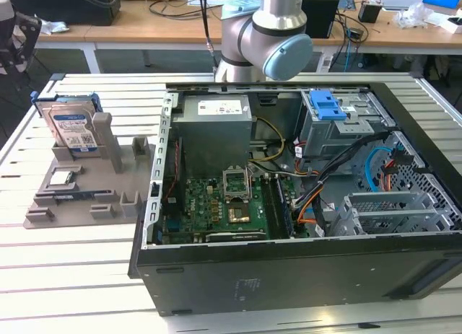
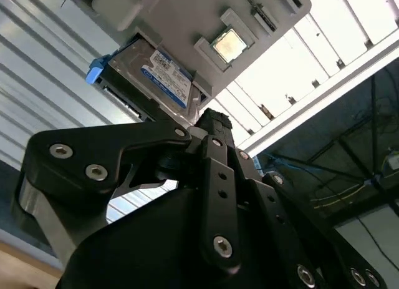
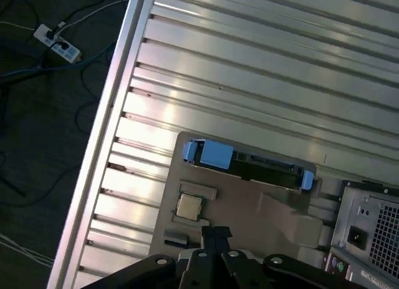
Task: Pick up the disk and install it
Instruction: 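Pick up the disk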
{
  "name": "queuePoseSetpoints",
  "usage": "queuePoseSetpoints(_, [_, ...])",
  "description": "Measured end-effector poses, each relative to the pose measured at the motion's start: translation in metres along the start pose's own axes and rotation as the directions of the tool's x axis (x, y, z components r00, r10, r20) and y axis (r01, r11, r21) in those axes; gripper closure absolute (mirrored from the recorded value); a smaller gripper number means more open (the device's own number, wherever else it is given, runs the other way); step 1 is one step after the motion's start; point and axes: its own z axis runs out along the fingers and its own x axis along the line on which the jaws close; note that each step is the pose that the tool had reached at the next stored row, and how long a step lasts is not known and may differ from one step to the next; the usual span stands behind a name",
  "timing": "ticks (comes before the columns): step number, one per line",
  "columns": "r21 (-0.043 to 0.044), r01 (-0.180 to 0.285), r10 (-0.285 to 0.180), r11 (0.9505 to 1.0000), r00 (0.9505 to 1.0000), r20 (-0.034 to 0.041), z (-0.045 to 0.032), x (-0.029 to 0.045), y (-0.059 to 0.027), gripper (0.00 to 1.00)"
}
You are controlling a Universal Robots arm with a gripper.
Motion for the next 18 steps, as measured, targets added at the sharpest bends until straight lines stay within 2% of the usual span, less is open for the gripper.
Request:
queuePoseSetpoints(2, [-0.0017, 0.067, -0.067, 0.9977, 0.9977, -0.0028, 0.0000, 0.0000, 0.0000, 0.89])
queuePoseSetpoints(3, [-0.0030, 0.116, -0.116, 0.9932, 0.9932, -0.0048, 0.0000, 0.0000, 0.0000, 0.89])
queuePoseSetpoints(5, [-0.0040, 0.152, -0.152, 0.9883, 0.9883, -0.0063, 0.0000, 0.0000, 0.0000, 0.89])
queuePoseSetpoints(7, [-0.0055, 0.198, -0.198, 0.9802, 0.9802, -0.0081, 0.0000, 0.0000, 0.0000, 0.89])
queuePoseSetpoints(8, [-0.0065, 0.229, -0.229, 0.9734, 0.9733, -0.0093, 0.0000, 0.0000, 0.0000, 0.89])
queuePoseSetpoints(12, [-0.0091, 0.302, -0.302, 0.9534, 0.9533, -0.0120, 0.0000, 0.0000, 0.0000, 0.89])
queuePoseSetpoints(14, [-0.0111, 0.354, -0.354, 0.9351, 0.9350, -0.0138, 0.0000, 0.0000, 0.0000, 0.89])
queuePoseSetpoints(15, [-0.0123, 0.385, -0.385, 0.9228, 0.9226, -0.0148, 0.0000, 0.0000, 0.0000, 0.89])
queuePoseSetpoints(17, [-0.0139, 0.422, -0.422, 0.9065, 0.9064, -0.0160, 0.0000, 0.0000, 0.0000, 0.89])
queuePoseSetpoints(18, [-0.0154, 0.455, -0.456, 0.8902, 0.8901, -0.0171, 0.0000, 0.0000, 0.0000, 0.89])
